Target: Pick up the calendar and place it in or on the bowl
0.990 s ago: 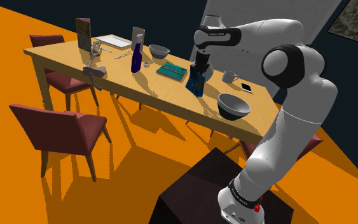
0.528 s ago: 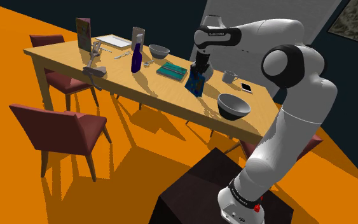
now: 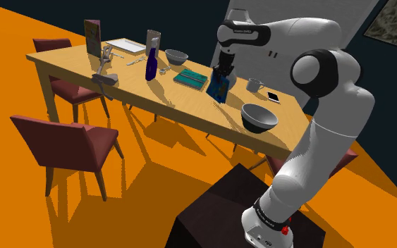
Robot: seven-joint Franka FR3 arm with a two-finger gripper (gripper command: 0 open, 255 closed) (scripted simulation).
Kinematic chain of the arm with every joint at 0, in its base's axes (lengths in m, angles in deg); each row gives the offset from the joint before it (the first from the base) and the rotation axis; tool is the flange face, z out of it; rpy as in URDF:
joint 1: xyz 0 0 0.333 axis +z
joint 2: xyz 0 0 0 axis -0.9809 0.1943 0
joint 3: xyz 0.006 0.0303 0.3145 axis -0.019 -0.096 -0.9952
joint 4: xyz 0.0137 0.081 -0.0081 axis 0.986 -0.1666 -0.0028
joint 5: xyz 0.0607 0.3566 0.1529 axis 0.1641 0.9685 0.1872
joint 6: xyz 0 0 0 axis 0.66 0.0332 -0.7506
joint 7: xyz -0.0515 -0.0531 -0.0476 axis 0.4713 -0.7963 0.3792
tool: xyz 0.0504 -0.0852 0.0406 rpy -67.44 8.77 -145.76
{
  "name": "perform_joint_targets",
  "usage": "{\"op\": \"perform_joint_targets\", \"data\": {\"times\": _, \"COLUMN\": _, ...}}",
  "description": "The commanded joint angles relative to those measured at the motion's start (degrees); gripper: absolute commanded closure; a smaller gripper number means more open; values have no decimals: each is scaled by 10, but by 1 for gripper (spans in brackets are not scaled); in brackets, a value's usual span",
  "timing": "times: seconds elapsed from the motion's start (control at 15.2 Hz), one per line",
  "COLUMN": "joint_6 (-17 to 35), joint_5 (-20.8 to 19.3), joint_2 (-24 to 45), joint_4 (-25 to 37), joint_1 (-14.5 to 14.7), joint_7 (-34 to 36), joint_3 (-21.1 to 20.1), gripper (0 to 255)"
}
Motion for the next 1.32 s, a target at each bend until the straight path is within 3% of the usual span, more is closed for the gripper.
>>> {"op": "perform_joint_targets", "data": {"times": 0.0, "joint_6": -17, "joint_5": 0, "joint_2": 1, "joint_4": 18, "joint_1": 0, "joint_7": -1, "joint_3": 0, "gripper": 255}}
{"op": "perform_joint_targets", "data": {"times": 1.25, "joint_6": -179, "joint_5": 11, "joint_2": 41, "joint_4": 220, "joint_1": -6, "joint_7": -23, "joint_3": 2, "gripper": 255}}
